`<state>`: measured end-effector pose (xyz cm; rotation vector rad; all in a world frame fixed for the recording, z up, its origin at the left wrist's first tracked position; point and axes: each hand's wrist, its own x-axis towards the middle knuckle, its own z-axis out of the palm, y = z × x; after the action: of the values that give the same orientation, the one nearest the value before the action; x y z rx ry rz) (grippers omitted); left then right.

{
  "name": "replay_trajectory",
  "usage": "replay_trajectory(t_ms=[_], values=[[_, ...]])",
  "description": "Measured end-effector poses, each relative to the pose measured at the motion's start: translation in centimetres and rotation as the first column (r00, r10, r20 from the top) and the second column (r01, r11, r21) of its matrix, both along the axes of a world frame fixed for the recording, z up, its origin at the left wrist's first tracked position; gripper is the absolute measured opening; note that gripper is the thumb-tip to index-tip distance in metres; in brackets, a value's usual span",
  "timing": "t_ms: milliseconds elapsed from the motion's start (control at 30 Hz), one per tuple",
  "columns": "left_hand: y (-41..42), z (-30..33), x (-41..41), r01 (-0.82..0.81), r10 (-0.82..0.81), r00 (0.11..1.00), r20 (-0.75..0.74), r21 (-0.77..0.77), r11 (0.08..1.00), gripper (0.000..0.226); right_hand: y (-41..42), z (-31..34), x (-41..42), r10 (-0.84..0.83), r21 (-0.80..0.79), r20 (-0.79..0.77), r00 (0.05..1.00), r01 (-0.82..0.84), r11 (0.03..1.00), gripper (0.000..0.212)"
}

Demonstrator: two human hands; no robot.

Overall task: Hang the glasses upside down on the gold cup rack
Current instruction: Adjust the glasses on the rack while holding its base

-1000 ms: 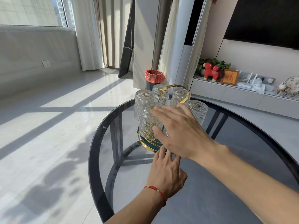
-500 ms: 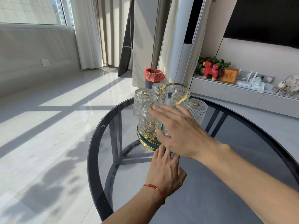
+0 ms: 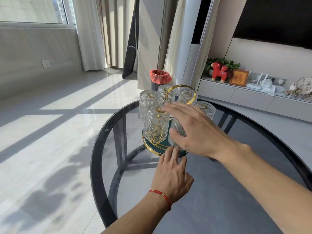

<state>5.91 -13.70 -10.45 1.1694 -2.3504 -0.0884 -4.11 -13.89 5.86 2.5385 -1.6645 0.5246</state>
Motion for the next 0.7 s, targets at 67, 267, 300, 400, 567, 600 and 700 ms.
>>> replay_trajectory(t_ms=[67,267,300,400,567,600,700], values=[[-0.1,0.0,0.0,-0.001,0.001,1.000,0.026,0.001,1.000,0.034,0.7,0.1,-1.1,-0.058,-0.032,0.107,0.993,0.061,0.998,0.057],[-0.1,-0.1,-0.1,-0.007,0.007,0.999,0.051,-0.008,1.000,0.037,3.4,-1.7,-3.9,-0.171,-0.105,0.239,0.956,0.200,0.974,0.050],[-0.1,0.0,-0.1,-0.007,0.008,0.998,0.055,-0.004,1.000,0.037,3.5,-1.9,-3.9,-0.164,-0.109,0.209,0.964,0.190,0.976,0.052],[0.0,0.0,-0.1,-0.006,0.005,0.997,0.073,0.018,1.000,0.038,3.4,-2.2,-3.7,-0.165,-0.078,0.103,0.981,0.174,0.982,0.064],[0.0,0.1,0.0,-0.008,0.005,0.996,0.091,0.033,0.999,0.042,3.1,-2.8,-3.7,-0.183,-0.046,0.019,0.983,0.184,0.982,0.069],[0.0,0.2,0.0,-0.006,0.003,0.996,0.091,0.034,0.999,0.042,3.2,-3.0,-3.7,-0.189,-0.049,0.019,0.982,0.190,0.981,0.069],[0.0,0.2,-0.1,-0.007,0.005,0.996,0.090,0.025,1.000,0.043,3.8,-3.5,-4.1,-0.190,-0.052,0.008,0.982,0.190,0.980,0.070]])
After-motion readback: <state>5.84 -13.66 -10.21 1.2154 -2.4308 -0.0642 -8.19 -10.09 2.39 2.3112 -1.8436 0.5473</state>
